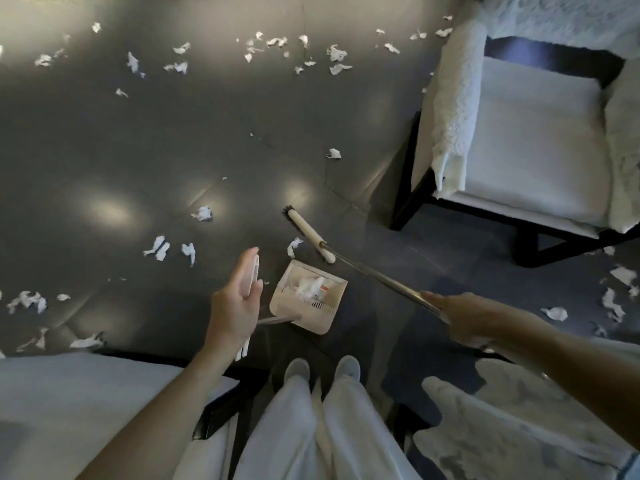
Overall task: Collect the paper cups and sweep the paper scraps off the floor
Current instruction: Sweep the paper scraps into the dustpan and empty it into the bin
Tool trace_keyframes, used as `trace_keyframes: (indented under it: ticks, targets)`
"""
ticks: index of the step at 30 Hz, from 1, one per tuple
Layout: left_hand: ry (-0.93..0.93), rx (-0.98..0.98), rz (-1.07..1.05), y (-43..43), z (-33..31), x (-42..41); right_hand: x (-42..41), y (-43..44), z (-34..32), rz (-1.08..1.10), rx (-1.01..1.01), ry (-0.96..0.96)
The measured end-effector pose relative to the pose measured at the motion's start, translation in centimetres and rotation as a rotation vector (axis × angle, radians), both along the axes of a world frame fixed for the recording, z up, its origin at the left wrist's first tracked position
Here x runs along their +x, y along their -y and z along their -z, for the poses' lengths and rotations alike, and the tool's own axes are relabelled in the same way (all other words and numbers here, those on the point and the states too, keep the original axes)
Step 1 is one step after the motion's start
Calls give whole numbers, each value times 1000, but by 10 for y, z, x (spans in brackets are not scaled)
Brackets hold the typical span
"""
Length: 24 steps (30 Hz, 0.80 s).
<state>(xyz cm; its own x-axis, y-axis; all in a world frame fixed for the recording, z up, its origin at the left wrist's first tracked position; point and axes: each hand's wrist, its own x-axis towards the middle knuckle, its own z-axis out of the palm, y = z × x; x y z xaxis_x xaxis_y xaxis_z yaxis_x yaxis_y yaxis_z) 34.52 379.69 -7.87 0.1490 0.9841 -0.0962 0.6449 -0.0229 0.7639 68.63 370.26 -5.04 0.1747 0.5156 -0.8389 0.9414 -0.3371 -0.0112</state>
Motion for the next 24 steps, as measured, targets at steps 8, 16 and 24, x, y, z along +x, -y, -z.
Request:
trace_keyframes:
  ticks: [8,16,24]
  targets:
    - [98,-10,-366,48,-18,-36,-60,-95,39,-126,108,-37]
    - [62,-58,-454,46,0,-63,-121,-125,63,-220,36,-83]
    - [101,-62,-437,-1,3,-92,-153,-108,24,-225,-197,-183]
